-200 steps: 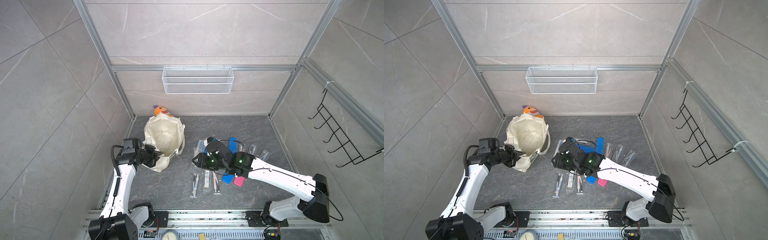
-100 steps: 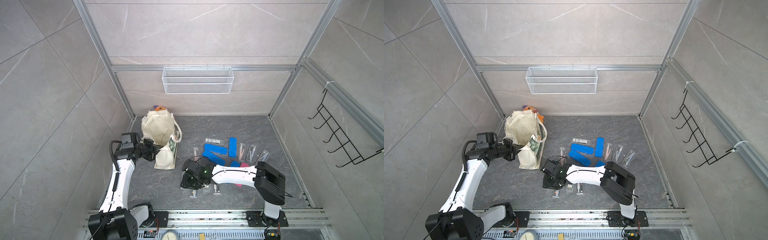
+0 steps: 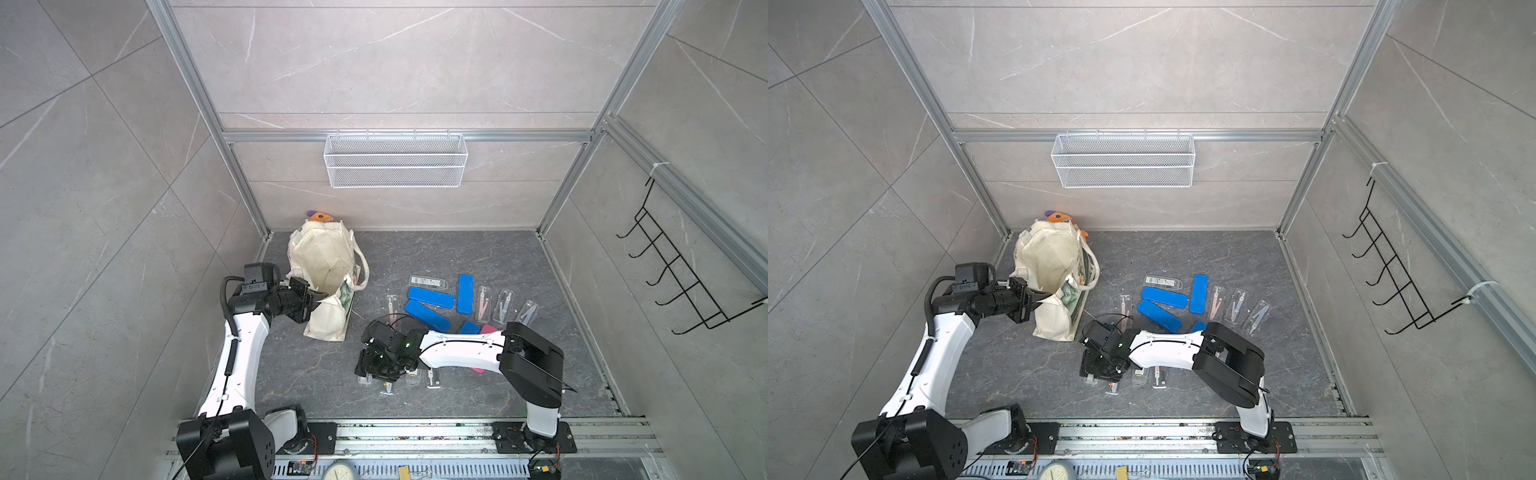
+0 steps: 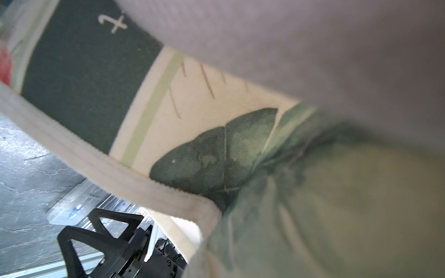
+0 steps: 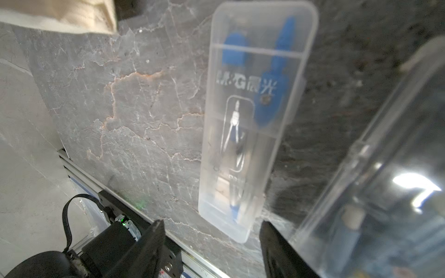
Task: Take out the compass set from the canvas bag
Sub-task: Place the compass set at the center of the board, then reset both arms
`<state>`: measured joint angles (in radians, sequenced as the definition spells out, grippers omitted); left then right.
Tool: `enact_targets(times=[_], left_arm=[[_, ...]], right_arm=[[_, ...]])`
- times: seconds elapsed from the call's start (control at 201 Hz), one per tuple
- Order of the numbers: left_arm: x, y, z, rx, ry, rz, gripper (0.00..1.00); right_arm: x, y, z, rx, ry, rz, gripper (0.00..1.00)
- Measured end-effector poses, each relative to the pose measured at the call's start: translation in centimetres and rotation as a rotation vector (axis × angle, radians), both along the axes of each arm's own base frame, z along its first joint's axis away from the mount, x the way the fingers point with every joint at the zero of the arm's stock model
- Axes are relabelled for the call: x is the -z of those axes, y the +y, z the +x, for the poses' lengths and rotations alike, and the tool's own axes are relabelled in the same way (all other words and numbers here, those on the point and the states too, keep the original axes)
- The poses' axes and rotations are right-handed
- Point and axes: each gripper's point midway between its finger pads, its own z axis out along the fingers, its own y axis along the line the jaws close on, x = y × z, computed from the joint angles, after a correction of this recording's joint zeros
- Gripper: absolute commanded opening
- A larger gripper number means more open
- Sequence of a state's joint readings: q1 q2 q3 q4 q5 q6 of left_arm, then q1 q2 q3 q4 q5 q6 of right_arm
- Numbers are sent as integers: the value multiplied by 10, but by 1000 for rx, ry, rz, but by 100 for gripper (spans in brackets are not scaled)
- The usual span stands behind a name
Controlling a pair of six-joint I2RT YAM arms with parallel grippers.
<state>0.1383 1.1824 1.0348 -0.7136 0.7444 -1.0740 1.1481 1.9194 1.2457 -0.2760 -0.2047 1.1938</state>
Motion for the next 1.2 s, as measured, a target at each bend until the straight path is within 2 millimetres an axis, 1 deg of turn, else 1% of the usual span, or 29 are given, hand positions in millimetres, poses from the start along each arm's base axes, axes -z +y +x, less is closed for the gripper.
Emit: enact_targets(times=[0.1,0.179,0.294,0.389,0.543,0.593,0.628,0.633,0.638,0.648,0.693,0.718,0.728,0.738,0.842,0.952,1.087,1.201], left_arm=[[0,-4,-1,37,-8,16,0],[1,-10,-2,70,-12,22,0],[4,-21,-4,118,-7,24,0],[2,-30,-2,159,-5,23,0],[0,-38,3,197,-12,33,0],[1,-37,3,201,-8,44,14],[2,-36,4,200,-5,56,27],[1,-36,4,202,-8,59,30],[1,-35,4,201,-8,60,36],[1,-35,5,198,-6,59,43],[-1,-34,6,201,-16,78,65],[-2,-32,7,198,-16,88,83],[-3,-32,7,198,-19,94,94],[-4,-31,7,198,-20,98,98],[-19,-24,11,190,-54,160,99],[-38,-14,14,174,-112,245,99],[-60,0,2,150,-188,361,99],[-77,14,-9,124,-259,476,99]], right_arm=[[-6,-6,2,13,-15,3,69],[-15,-14,5,27,-33,13,69],[-32,-26,14,62,-65,34,69],[-45,-36,23,94,-89,50,69],[-57,-56,34,137,-115,51,70],[-60,-63,37,146,-124,43,70],[-62,-68,38,152,-131,39,70],[-63,-68,38,152,-132,39,70],[-63,-69,39,152,-133,39,70],[-64,-70,39,154,-135,39,70],[-69,-75,41,156,-149,36,71],[-72,-78,42,156,-158,34,71],[-74,-80,42,158,-162,33,71],[-75,-81,42,157,-166,32,71],[-91,-93,46,157,-210,34,71],[-107,-112,52,160,-267,15,71],[-130,-140,60,179,-359,-22,71],[-158,-165,67,216,-470,-49,71]])
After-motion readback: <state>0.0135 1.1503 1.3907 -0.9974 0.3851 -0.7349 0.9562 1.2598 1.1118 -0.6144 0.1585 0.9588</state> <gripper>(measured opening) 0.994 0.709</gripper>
